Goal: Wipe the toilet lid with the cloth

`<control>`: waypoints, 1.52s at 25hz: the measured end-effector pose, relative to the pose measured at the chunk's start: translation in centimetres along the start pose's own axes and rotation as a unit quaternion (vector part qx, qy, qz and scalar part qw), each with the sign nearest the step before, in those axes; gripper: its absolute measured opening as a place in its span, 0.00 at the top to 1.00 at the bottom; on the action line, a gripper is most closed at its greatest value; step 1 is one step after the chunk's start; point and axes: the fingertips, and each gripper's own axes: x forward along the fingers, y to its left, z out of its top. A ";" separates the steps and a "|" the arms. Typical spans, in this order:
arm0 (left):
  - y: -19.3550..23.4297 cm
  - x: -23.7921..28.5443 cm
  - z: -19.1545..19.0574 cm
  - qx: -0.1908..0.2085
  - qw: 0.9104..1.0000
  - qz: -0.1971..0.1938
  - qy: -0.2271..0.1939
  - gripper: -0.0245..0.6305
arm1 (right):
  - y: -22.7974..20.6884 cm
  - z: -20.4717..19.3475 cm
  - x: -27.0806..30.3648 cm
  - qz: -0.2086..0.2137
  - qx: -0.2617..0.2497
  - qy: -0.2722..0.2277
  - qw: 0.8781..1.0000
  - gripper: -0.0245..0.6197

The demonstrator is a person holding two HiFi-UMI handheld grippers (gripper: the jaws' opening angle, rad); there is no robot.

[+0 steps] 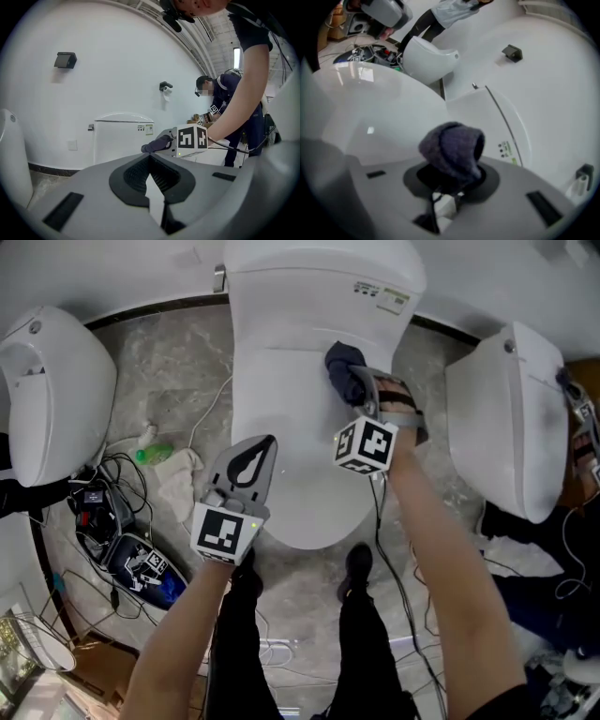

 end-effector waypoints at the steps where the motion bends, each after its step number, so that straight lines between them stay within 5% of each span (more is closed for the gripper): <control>1: 0.2 0.0 -0.1 0.000 1.000 0.000 0.000 0.95 | -0.1 0.0 0.4 0.001 -0.003 0.002 1.000 0.81; 14: -0.3 0.5 -0.5 -0.001 1.000 -0.006 0.003 0.95 | 2.4 0.8 0.5 0.022 -0.041 -0.004 0.999 0.81; 38: -1.4 0.0 -0.3 -0.010 1.000 -0.007 0.002 0.95 | 14.0 1.4 -11.3 0.071 0.007 -0.025 0.997 0.81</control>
